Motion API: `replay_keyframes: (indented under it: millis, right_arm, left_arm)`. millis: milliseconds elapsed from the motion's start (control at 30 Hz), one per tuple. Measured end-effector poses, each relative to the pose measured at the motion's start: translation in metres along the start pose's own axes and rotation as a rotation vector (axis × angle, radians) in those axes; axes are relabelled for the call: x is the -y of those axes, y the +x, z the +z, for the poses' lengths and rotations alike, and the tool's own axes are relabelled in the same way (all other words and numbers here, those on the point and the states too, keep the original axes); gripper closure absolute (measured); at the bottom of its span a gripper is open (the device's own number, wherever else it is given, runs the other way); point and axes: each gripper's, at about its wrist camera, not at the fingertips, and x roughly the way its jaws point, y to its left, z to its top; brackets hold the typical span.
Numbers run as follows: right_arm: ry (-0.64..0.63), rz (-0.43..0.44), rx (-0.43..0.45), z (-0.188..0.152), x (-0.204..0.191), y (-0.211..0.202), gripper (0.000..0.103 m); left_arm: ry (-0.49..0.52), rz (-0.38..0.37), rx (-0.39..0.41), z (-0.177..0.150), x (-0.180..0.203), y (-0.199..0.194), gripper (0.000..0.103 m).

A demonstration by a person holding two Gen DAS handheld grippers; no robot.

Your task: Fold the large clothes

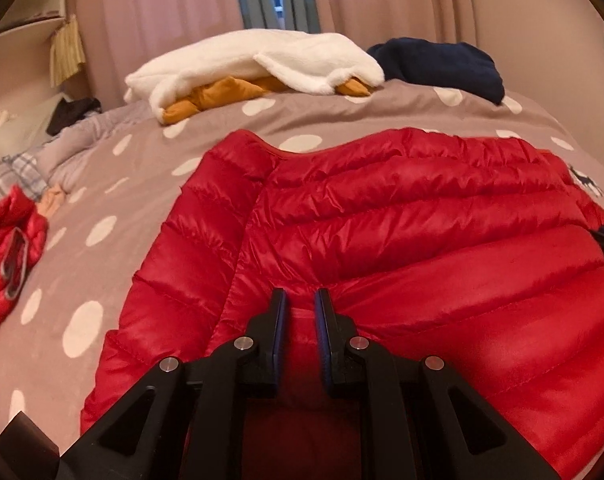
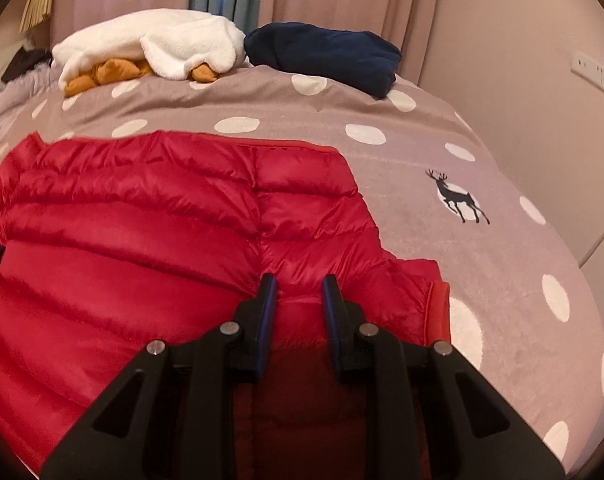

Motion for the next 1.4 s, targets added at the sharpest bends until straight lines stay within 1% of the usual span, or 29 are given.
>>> replay_keyframes:
  millis: [100, 500, 1400]
  right_arm:
    - [-0.022, -0.013, 0.008, -0.0007, -0.0026, -0.0003, 0.080]
    - [-0.056, -0.025, 0.009, -0.0001, -0.0051, 0.0012, 0.080]
    - [-0.070, -0.059, 0.027, 0.0001, -0.0085, -0.0040, 0.079]
  left_arm:
    - [-0.005, -0.010, -0.005, -0.0001, 0.0000, 0.0006, 0.088]
    - [0.012, -0.004, -0.002, -0.0008, 0.0040, 0.0003, 0.089]
    - [0.027, 0.023, 0.015, -0.0010, 0.0085, -0.0008, 0.088]
